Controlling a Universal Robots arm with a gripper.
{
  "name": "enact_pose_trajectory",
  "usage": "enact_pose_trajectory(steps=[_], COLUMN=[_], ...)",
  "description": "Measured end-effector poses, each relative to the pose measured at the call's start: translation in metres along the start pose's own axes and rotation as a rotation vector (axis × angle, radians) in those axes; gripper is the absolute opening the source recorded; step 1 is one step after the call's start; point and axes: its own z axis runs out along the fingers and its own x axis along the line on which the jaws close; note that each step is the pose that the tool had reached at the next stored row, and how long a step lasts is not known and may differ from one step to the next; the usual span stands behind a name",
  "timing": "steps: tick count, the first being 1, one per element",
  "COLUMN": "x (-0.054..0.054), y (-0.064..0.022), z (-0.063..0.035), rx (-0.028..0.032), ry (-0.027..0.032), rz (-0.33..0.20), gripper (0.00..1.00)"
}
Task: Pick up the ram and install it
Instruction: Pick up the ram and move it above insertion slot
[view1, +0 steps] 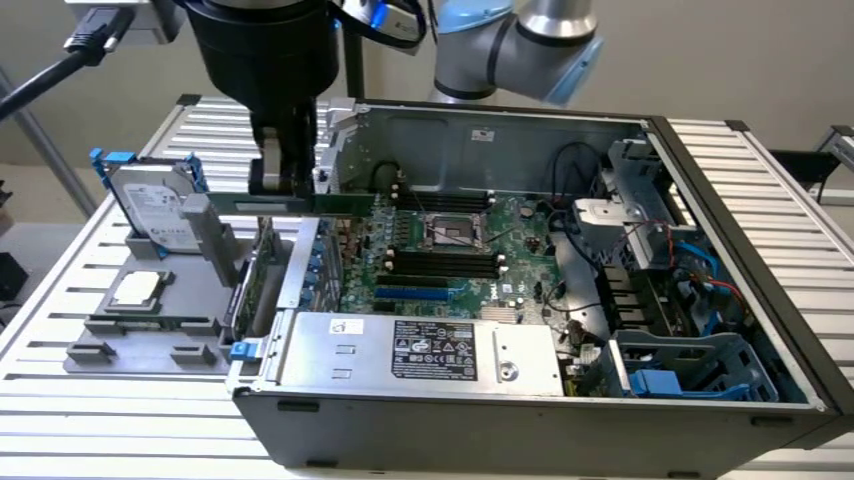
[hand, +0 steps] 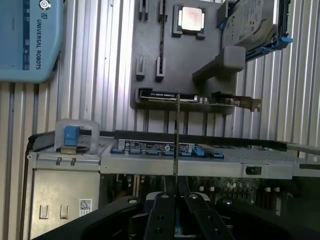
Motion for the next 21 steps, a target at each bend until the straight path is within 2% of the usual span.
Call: enact_pose_trajectory(steps=[7, 10, 17, 21], x=[0.002, 0.002, 0.002, -0.005], y=[-0.0319, -0.0453, -0.0773, -0.091], z=[-0.0014, -0.0021, -0.0031, -0.0018], rx=[0.0006, 0.0007, 0.0007, 0.0007], ry=[-0.0132, -0.0171, -0.0187, -0.0187], rz=[-0.001, -0.001, -0.001, -0.001], gripper=[0.13, 0.13, 0.13, 0.13])
